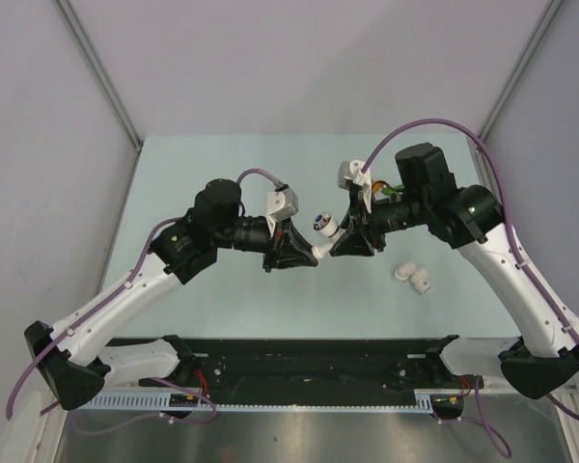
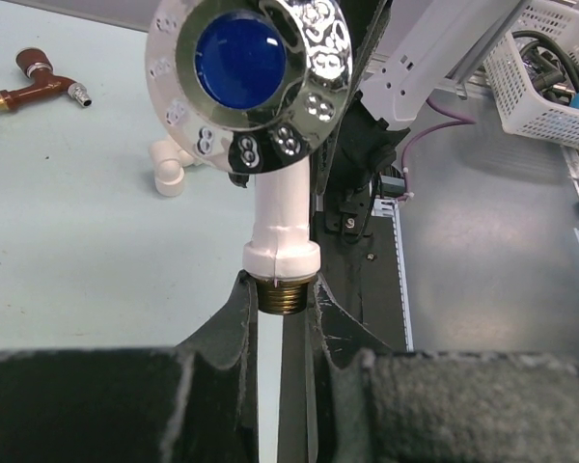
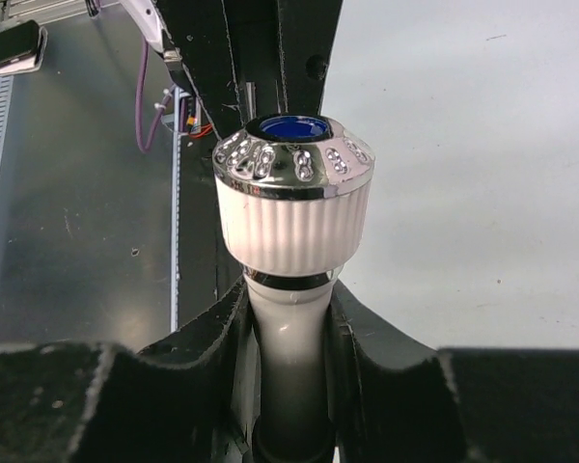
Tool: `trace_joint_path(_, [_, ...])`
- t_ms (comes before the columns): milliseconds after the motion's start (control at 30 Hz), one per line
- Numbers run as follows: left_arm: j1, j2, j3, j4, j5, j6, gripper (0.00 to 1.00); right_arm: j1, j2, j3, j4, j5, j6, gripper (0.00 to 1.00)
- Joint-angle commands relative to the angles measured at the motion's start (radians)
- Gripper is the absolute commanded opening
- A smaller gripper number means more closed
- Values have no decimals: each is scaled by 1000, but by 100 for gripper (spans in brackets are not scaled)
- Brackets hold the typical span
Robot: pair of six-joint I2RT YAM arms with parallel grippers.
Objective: Install the water faucets
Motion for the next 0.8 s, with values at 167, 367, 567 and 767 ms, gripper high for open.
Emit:
trace_joint_path(167, [-7,-31,40,35,-27,83,45,-63,-79,6,72,33,47,0])
trace_joint_path(367, [-7,-48,-8,139,-178,26,91,-199,-168,-81,213,353,220,0])
trace_joint_path(567, [-27,53,-63,262,-388,-117,99,-336,-269,-196,330,826,505,0])
trace_joint_path(767, [-145,266,-34,383,-588,-169,99,-350,-449,-343,387,1107,683,0])
